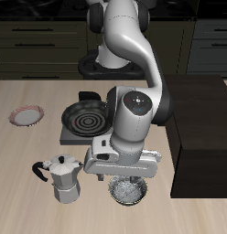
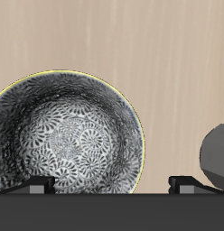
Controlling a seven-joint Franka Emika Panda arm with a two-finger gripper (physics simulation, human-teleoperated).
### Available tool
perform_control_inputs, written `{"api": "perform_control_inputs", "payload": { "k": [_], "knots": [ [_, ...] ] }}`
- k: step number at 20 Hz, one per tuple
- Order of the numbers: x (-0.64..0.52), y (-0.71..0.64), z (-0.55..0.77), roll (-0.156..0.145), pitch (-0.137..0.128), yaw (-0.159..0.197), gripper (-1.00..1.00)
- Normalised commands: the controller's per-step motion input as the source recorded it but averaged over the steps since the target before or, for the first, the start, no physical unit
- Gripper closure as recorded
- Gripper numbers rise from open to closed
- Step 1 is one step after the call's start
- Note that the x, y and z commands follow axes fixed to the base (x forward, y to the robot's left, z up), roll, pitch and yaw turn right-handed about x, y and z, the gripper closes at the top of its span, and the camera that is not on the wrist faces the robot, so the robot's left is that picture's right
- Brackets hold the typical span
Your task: Place the bowl on the plate
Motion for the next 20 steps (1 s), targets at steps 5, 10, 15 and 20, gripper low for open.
{"api": "perform_control_inputs", "payload": {
  "k": [5,10,15,20],
  "knots": [
    [-0.04,0.02,-0.16,0.003,0.014,0.013,-1.00],
    [0.02,-0.01,-0.18,0.002,0.029,-0.022,-1.00],
    [0.03,-0.07,-0.21,-0.013,0.029,-0.021,-1.00],
    [-0.03,-0.03,-0.11,0.013,0.015,-0.037,1.00]
  ]
}}
